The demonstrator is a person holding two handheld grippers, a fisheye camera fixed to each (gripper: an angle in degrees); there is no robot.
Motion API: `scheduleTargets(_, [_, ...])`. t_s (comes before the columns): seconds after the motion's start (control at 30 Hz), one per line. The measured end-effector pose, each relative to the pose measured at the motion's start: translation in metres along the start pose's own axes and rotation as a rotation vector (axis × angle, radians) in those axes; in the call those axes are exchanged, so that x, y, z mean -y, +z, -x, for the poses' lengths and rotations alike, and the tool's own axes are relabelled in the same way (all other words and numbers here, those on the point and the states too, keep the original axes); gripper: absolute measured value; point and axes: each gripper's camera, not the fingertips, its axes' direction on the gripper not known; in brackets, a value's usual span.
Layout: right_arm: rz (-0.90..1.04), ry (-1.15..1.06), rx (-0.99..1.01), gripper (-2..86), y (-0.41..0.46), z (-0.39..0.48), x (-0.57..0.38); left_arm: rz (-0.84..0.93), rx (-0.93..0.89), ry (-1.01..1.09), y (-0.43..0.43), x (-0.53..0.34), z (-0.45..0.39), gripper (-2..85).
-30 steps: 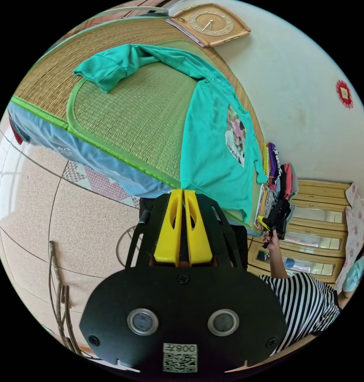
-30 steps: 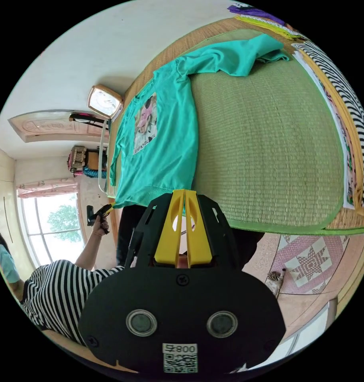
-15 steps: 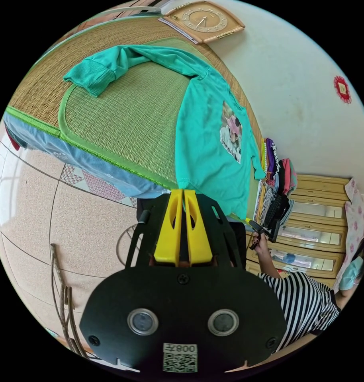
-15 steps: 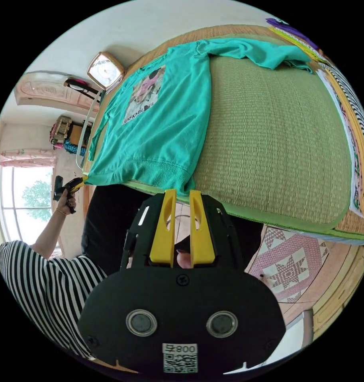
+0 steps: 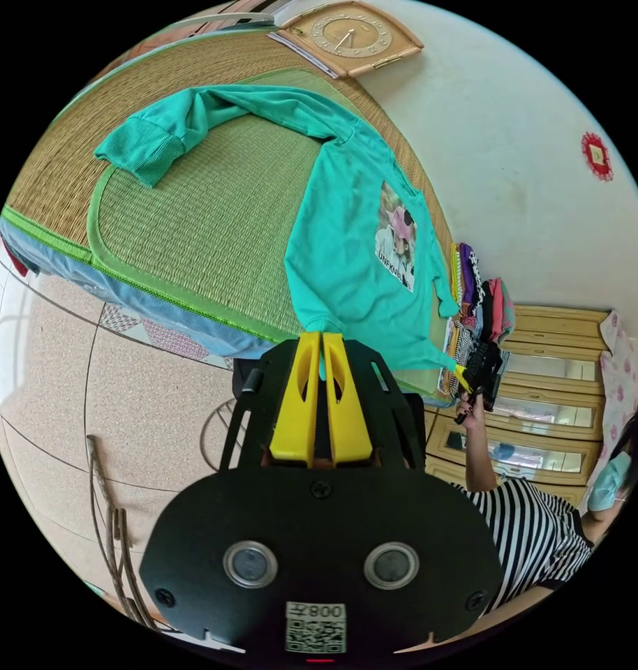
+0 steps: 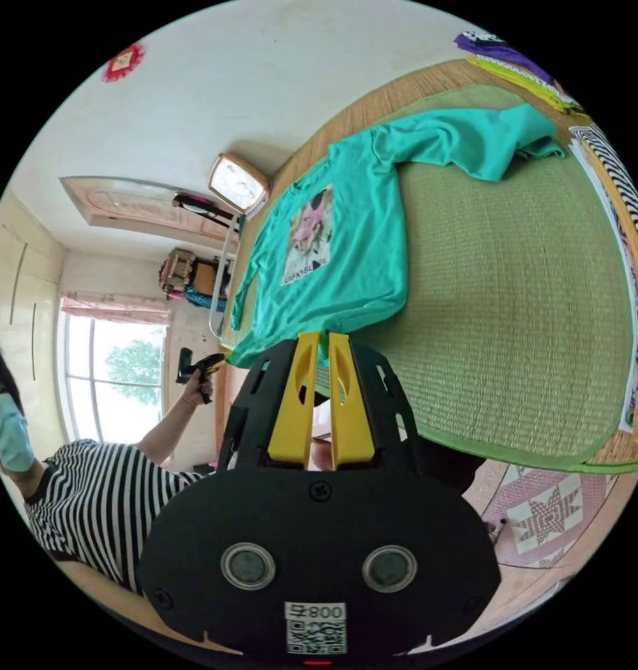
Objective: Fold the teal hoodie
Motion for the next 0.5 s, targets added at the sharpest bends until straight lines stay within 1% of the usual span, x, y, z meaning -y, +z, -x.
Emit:
scheduleTargets(0.03, [0.021,0.004,-0.024,4.2,0.009,-0.008,0.001,0.003,0.007,-0.001,0.0,-0.001,0.0,0.4])
scheduleTargets(0.13, [0.002,0.045,-0.113,5.6,0.024,-0.027,-0.011,0.01,0.004,-0.009,-0.001,-0.005,0.001,0.5])
scheduleTargets(0.23, [-0.022,0.083,-0.074,6.4,0.032,-0.045,-0.021,0.015,-0.003,-0.029,-0.002,-0.008,0.005,0.5])
scheduleTargets(0.3, [-0.005,0.083,-0.105,6.5,0.034,-0.051,-0.022,0.01,-0.013,-0.039,-0.005,-0.009,0.007,0.5])
scheduleTargets(0.37, [0.036,0.061,-0.19,6.7,0.042,-0.054,-0.019,0.009,-0.01,-0.035,-0.008,-0.011,0.006,0.5])
scheduleTargets(0.5, [0.09,0.007,-0.203,7.2,0.067,-0.054,-0.013,0.01,-0.022,-0.038,-0.01,-0.014,0.004,0.5])
